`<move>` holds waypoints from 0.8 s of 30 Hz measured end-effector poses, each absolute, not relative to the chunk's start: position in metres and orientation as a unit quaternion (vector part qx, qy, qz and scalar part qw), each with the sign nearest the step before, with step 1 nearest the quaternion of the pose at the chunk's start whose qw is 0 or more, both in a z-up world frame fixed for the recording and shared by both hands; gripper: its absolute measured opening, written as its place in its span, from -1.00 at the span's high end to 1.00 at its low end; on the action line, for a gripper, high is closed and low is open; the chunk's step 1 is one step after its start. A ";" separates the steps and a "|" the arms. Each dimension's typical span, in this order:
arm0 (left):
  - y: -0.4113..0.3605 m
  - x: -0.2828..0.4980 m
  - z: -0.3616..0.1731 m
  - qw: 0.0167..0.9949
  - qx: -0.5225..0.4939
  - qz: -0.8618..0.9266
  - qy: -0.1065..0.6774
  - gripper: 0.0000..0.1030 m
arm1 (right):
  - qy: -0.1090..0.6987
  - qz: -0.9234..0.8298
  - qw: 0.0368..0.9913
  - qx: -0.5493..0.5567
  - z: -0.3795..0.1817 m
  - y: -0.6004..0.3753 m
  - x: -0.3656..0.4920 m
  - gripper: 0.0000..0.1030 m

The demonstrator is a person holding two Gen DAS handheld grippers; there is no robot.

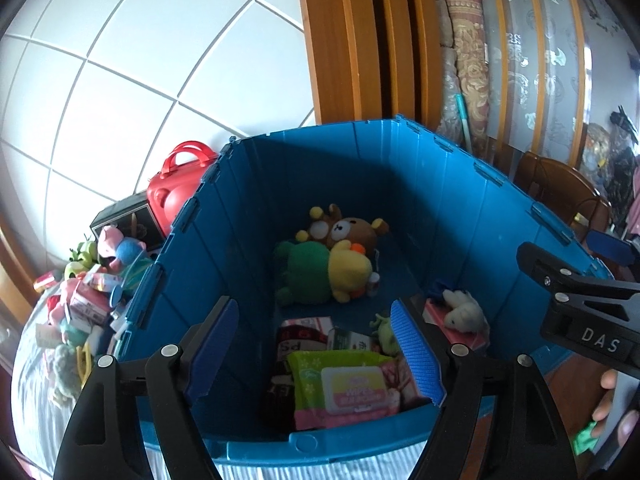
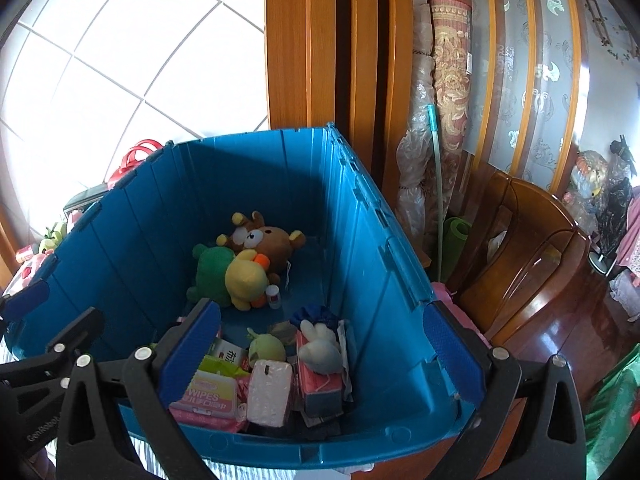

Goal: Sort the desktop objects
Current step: 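Open both tools to drop the wipes pack and green plush into the bin, then move both tools back over the remaining toy pile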

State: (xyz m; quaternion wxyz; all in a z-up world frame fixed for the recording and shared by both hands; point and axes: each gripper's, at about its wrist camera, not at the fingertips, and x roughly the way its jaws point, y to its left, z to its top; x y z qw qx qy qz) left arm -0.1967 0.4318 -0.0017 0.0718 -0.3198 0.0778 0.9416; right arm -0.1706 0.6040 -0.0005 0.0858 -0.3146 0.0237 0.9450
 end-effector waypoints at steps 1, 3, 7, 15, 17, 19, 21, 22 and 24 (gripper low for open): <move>0.431 -0.196 -0.002 0.071 -0.320 0.942 0.077 -0.54 | 0.023 0.945 0.086 -0.316 -0.001 0.603 -0.170 -1.00; 0.428 -0.193 -0.002 0.069 -0.320 0.942 0.076 -0.54 | 0.022 0.944 0.085 -0.319 -0.002 0.602 -0.169 -1.00; 0.422 -0.189 -0.003 0.064 -0.322 0.942 0.075 -0.54 | 0.023 0.944 0.080 -0.318 -0.003 0.597 -0.165 -1.00; 0.392 -0.173 -0.001 0.050 -0.319 0.944 0.064 -0.54 | 0.020 0.945 0.069 -0.319 -0.004 0.575 -0.159 -1.00; 0.379 -0.167 0.002 0.048 -0.313 0.947 0.061 -0.54 | 0.018 0.946 0.066 -0.316 -0.002 0.563 -0.157 -1.00; 0.363 -0.161 0.006 0.047 -0.307 0.949 0.057 -0.54 | 0.015 0.948 0.063 -0.312 0.000 0.548 -0.154 -1.00; 0.346 -0.154 0.008 0.046 -0.301 0.951 0.053 -0.54 | 0.010 0.950 0.059 -0.308 0.004 0.529 -0.150 -1.00; 0.336 -0.151 0.010 0.046 -0.298 0.952 0.051 -0.54 | 0.006 0.951 0.057 -0.305 0.005 0.519 -0.147 -1.00; 0.314 -0.143 0.013 0.045 -0.291 0.955 0.045 -0.54 | 0.000 0.953 0.053 -0.299 0.009 0.496 -0.141 -1.00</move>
